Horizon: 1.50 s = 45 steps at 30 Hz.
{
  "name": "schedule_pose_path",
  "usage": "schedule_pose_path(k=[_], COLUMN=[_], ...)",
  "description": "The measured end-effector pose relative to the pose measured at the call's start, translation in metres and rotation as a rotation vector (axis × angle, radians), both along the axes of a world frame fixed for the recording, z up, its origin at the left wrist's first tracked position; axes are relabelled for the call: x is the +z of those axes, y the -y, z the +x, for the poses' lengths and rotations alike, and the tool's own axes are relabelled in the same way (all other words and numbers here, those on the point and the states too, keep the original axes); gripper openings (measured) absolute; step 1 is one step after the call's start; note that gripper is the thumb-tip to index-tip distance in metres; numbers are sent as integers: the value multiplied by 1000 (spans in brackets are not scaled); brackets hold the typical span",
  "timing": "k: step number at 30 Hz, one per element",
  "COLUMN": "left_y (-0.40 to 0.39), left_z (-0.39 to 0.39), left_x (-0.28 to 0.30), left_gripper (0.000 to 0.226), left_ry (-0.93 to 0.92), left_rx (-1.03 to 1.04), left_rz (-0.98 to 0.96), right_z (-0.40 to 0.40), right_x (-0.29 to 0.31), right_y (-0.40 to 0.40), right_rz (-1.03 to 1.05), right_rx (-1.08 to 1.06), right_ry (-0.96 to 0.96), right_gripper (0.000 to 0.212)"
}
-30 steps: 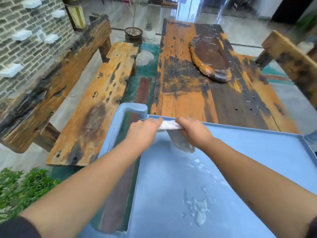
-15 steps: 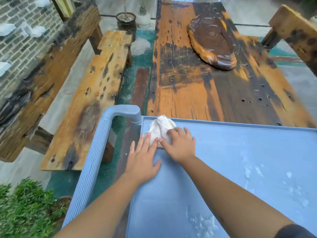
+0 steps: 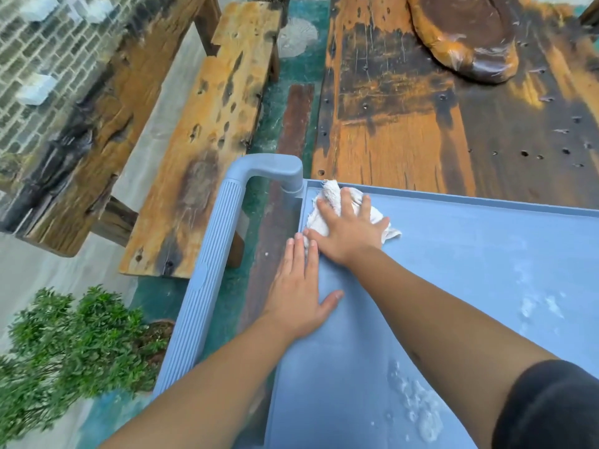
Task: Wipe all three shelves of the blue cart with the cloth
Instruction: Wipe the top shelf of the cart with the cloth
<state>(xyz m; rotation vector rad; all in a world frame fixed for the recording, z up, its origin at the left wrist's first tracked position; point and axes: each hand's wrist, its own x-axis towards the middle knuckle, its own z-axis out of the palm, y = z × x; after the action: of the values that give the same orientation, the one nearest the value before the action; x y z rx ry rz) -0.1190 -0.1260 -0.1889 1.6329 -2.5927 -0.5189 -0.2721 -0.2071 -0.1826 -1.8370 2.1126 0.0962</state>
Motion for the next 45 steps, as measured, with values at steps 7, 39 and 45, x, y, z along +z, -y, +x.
schedule_pose_path(k=[7, 39, 45], left_y=[-1, -44, -49], left_z=[0, -17, -32], left_x=[7, 2, 5], left_gripper=[94, 80, 81], left_ry=[-11, 266, 201], left_rx=[-30, -253, -116], left_rz=[-21, 9, 127], right_z=[-8, 54, -24], right_x=[2, 6, 6], right_y=[-37, -320, -366], right_rz=[-33, -86, -58], right_rx=[197, 218, -12], right_ry=[-57, 20, -49], right_gripper=[63, 72, 76])
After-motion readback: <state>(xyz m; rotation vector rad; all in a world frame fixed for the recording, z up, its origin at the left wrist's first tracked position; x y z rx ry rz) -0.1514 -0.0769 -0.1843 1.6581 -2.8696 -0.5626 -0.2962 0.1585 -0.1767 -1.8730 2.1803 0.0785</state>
